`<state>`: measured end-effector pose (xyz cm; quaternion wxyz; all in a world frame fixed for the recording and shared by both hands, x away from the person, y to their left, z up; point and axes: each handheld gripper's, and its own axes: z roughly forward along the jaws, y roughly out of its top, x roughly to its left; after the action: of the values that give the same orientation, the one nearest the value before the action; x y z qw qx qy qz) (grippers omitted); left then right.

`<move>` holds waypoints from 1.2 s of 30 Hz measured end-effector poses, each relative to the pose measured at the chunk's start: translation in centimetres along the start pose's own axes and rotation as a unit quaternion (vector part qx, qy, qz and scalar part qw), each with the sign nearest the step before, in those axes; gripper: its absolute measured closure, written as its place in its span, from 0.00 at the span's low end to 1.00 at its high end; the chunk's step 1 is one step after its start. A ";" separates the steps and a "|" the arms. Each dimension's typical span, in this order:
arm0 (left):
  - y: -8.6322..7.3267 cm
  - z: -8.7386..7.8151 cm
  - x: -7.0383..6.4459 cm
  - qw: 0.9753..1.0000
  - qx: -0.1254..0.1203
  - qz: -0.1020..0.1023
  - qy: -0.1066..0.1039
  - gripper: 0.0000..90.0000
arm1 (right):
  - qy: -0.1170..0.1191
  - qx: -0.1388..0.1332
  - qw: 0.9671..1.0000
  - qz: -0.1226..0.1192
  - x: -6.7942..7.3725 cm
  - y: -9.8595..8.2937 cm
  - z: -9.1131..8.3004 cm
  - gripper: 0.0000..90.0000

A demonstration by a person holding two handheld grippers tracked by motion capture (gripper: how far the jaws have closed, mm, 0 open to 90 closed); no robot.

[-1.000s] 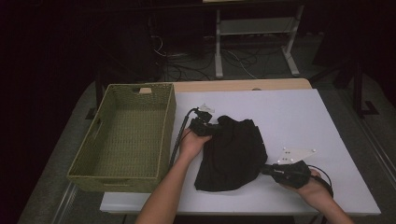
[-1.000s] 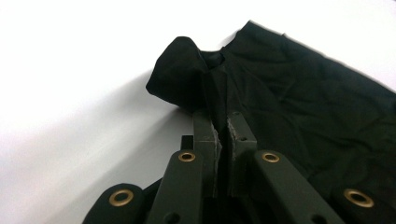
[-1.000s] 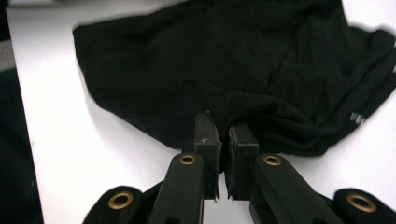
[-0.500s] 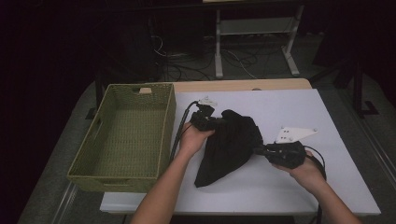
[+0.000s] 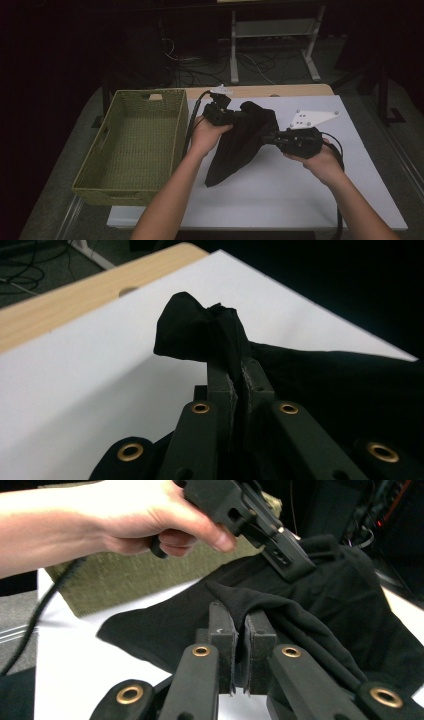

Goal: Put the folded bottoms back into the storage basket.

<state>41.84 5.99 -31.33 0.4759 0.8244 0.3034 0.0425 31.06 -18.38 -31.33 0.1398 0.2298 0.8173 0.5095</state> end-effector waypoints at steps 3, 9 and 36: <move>1.4 -1.2 -0.3 1.000 -0.008 -0.005 -0.007 0.94 | 0.005 -0.006 1.000 -0.009 0.0 1.7 -0.2 0.94; 4.0 -3.5 -1.2 1.000 -0.024 0.005 -0.004 0.94 | 0.010 -0.022 1.000 -0.018 -0.2 4.5 -0.5 0.94; 5.1 -12.7 1.8 0.998 -0.062 0.011 0.022 0.94 | 0.048 -0.038 0.997 -0.042 0.9 12.3 3.9 0.94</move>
<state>41.10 14.77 -20.69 0.5187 0.7954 0.3018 0.0845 35.00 -10.32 -22.02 0.1308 0.1650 0.8121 0.5442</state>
